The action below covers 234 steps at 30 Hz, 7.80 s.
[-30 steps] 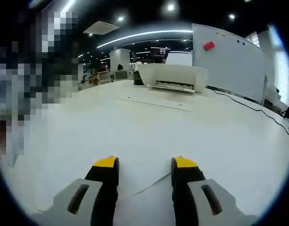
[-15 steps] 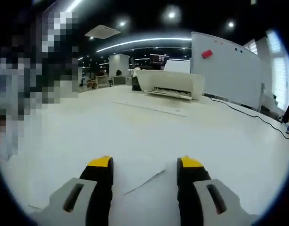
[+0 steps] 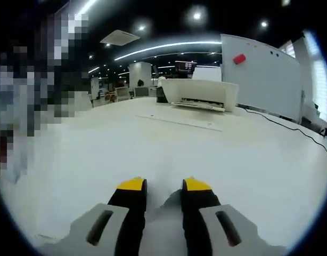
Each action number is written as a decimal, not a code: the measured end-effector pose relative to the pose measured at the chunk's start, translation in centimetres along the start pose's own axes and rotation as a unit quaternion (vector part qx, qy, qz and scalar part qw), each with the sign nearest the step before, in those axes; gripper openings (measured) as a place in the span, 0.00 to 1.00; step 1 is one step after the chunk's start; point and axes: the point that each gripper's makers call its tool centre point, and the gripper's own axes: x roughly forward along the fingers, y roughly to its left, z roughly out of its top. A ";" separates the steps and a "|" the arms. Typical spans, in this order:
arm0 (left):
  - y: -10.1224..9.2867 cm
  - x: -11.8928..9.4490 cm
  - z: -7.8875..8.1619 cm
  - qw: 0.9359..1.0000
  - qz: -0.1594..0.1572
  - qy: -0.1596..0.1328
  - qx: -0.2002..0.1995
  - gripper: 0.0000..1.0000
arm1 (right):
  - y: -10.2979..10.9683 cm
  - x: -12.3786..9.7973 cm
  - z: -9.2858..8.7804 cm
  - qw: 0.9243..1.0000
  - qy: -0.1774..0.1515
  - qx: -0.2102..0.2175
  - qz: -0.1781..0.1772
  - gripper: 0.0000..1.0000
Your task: Organize the stack of printing papers by aligning and flattening the scattered papers on the table
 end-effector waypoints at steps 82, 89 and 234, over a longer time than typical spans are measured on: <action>-1.1 0.9 -1.5 0.999 0.015 0.044 0.029 0.06 | 10.8 -19.3 20.4 0.947 -0.299 0.002 0.115 0.00; -0.5 0.8 -1.6 0.997 0.033 0.051 0.037 0.06 | 12.2 -20.9 22.3 0.939 -0.318 -0.007 0.129 0.00; 0.6 -0.5 2.3 0.996 0.005 -0.071 -0.057 0.23 | 27.9 -9.3 6.4 0.885 -0.260 0.322 0.214 0.00</action>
